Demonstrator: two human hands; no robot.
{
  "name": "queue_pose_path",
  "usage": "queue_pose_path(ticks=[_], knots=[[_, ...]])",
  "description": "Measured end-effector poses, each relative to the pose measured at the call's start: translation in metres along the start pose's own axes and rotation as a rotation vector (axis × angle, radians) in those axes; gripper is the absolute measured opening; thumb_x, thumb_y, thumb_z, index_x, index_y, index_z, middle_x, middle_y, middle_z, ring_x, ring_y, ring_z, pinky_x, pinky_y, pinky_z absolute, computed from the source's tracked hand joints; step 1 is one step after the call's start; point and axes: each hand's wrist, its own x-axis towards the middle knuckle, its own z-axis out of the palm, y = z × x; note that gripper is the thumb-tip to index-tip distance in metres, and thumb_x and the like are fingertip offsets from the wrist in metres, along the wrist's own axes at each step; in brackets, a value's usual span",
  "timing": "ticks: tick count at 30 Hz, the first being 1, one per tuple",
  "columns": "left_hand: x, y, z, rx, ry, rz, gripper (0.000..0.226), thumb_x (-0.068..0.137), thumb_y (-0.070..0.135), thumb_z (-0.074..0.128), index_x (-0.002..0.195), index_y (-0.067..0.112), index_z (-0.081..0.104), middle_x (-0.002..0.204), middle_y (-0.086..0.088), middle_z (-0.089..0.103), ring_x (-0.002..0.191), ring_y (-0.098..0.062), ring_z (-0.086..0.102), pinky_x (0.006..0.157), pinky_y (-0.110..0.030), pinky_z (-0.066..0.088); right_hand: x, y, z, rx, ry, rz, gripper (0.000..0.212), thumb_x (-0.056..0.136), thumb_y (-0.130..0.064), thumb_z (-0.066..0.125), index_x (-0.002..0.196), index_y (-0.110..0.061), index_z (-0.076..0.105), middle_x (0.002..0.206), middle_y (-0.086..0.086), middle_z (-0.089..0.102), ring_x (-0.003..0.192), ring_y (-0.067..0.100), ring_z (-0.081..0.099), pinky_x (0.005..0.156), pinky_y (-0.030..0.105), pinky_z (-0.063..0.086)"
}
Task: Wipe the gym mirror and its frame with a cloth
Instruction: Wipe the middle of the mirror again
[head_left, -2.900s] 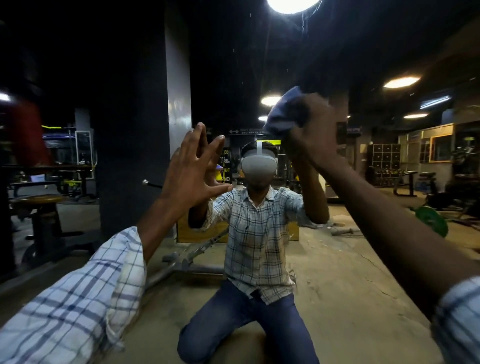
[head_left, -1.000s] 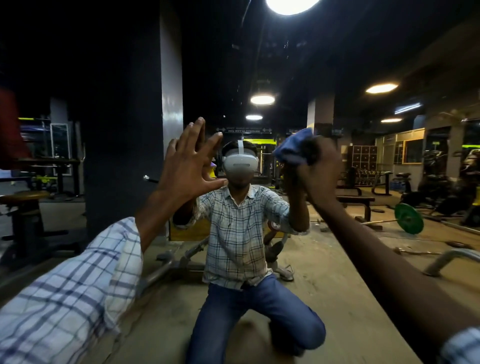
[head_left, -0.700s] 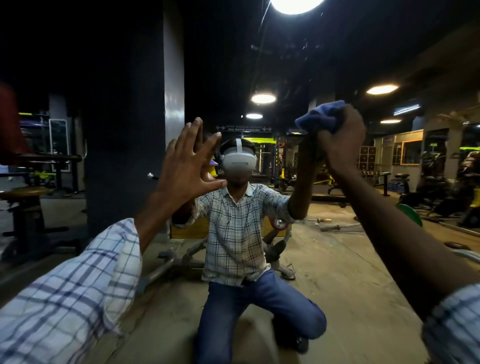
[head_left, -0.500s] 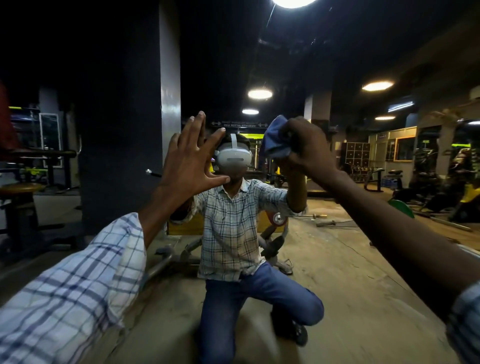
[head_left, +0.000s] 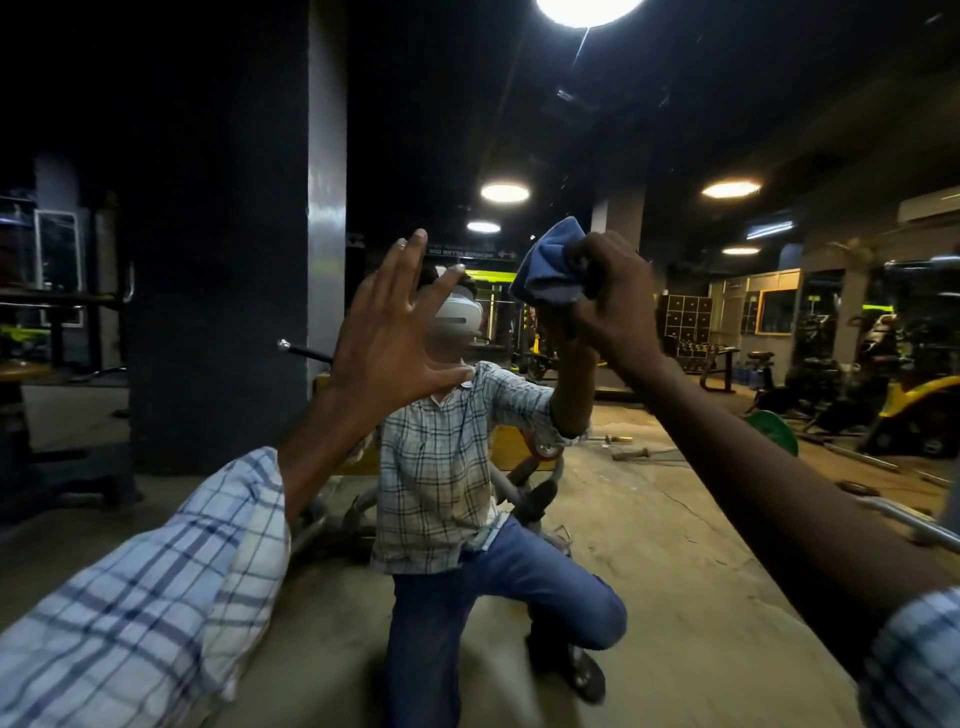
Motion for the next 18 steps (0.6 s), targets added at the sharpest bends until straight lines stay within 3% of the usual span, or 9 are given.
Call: queue_pose_path(ticks=[6,7,11,12,16,18], knots=[[0.0,0.0,0.001,-0.009,0.004,0.003,0.117,0.068,0.069,0.081,0.163,0.026,0.027,0.173,-0.013,-0.002,0.16,-0.034,0.002,0.125,-0.057,0.02,-0.013,-0.001,-0.011,-0.065,-0.259,-0.118,0.031,0.084,-0.03,0.071,0.109,-0.012,0.062,0.108,0.004,0.058,0.094,0.011,0.055,0.079,0.02,0.048],[0.0,0.001,-0.001,-0.011,0.006,0.001,0.117,0.068,0.068,0.083,0.162,0.026,0.029,0.173,-0.014,-0.001,0.16,-0.034,0.004,0.124,-0.056,0.019,-0.009,0.004,-0.017,-0.085,-0.233,-0.095,0.032,0.085,-0.03,0.07,0.109,-0.012,0.061,0.109,0.007,0.058,0.095,0.013,0.055,0.08,0.022,0.048],[0.002,0.007,-0.008,0.002,-0.004,-0.017,0.117,0.064,0.065,0.087,0.16,0.026,0.032,0.173,-0.013,0.002,0.159,-0.035,0.006,0.122,-0.056,0.022,0.004,0.022,-0.029,-0.124,0.157,0.216,0.022,0.088,-0.018,0.073,0.106,-0.012,0.061,0.107,0.004,0.059,0.094,0.008,0.053,0.083,0.029,0.053],[0.002,0.009,-0.009,0.009,-0.013,-0.027,0.118,0.064,0.065,0.087,0.16,0.026,0.032,0.173,-0.013,0.002,0.159,-0.035,0.006,0.122,-0.057,0.023,0.0,0.019,-0.025,-0.106,0.129,0.193,0.022,0.088,-0.016,0.074,0.106,-0.013,0.062,0.107,0.002,0.059,0.093,0.007,0.053,0.082,0.027,0.052],[0.002,0.013,-0.01,0.018,-0.026,-0.043,0.118,0.065,0.063,0.088,0.161,0.027,0.03,0.174,-0.011,0.0,0.159,-0.033,0.005,0.122,-0.057,0.026,-0.01,0.002,-0.022,-0.045,-0.294,-0.109,0.023,0.084,-0.017,0.077,0.102,-0.016,0.062,0.104,-0.002,0.057,0.09,0.01,0.055,0.077,0.012,0.04],[0.001,0.014,-0.009,0.015,-0.03,-0.052,0.117,0.066,0.063,0.087,0.162,0.028,0.029,0.174,-0.009,-0.001,0.16,-0.032,0.004,0.122,-0.055,0.025,0.006,0.005,-0.032,-0.051,-0.232,-0.105,0.02,0.085,-0.023,0.072,0.098,-0.022,0.058,0.1,-0.004,0.053,0.087,0.008,0.051,0.074,0.01,0.035]])
